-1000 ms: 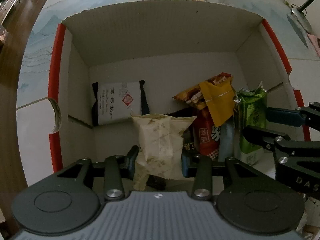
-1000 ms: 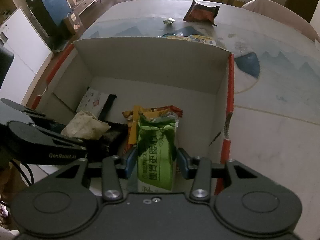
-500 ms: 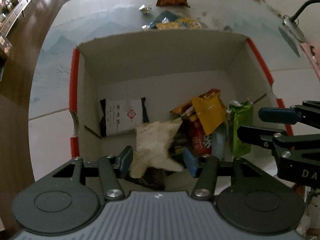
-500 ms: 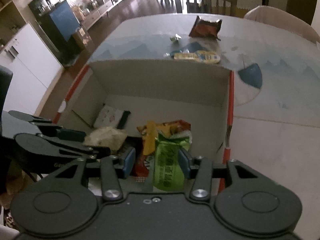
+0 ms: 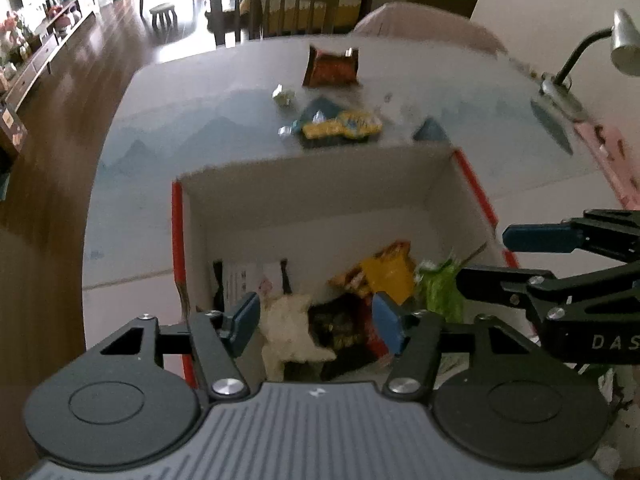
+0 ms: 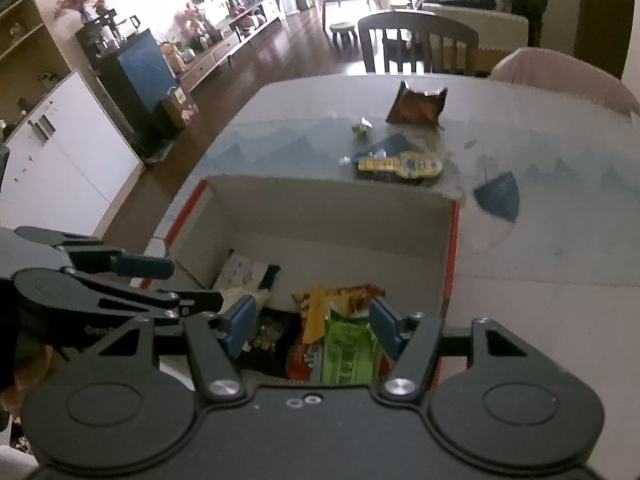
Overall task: Organize snacks
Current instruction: 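Withdraw both tools from the box toward the remaining snacks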
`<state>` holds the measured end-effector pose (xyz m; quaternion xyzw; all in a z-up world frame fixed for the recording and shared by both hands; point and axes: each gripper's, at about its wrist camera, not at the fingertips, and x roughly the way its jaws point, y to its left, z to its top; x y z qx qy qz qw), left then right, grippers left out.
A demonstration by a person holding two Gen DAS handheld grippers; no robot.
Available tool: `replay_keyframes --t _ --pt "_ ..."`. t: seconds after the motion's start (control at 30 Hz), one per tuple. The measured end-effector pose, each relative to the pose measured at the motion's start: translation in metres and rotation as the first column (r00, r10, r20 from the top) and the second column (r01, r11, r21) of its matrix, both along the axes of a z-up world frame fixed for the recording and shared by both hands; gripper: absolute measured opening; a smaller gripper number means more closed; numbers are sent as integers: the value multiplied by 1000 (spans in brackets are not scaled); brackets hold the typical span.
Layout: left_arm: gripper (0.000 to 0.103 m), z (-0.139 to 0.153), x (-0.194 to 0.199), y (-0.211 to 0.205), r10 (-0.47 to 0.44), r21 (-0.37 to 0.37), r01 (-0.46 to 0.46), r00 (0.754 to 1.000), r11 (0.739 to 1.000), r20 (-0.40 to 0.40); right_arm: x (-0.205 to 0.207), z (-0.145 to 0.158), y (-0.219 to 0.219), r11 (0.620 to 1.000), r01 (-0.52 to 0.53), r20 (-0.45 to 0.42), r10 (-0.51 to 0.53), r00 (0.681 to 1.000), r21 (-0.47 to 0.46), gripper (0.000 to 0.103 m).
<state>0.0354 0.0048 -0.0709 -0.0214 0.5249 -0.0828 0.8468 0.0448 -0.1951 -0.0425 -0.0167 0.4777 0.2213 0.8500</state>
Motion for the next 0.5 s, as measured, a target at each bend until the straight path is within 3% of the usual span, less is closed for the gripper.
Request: replay_keyframes --t 0.17,0.33,0.5 --pt "63 22 8 -1 -2 8 2 999 1000 52 8 21 -4 1000 -19 54 19 998 4 77" --pt "63 40 22 3 13 19 -14 996 1000 92 26 38 -9 999 -32 87 31 996 8 81" --pt "77 58 41 6 32 24 -36 988 999 148 46 51 -16 999 -38 114 37 993 8 92"
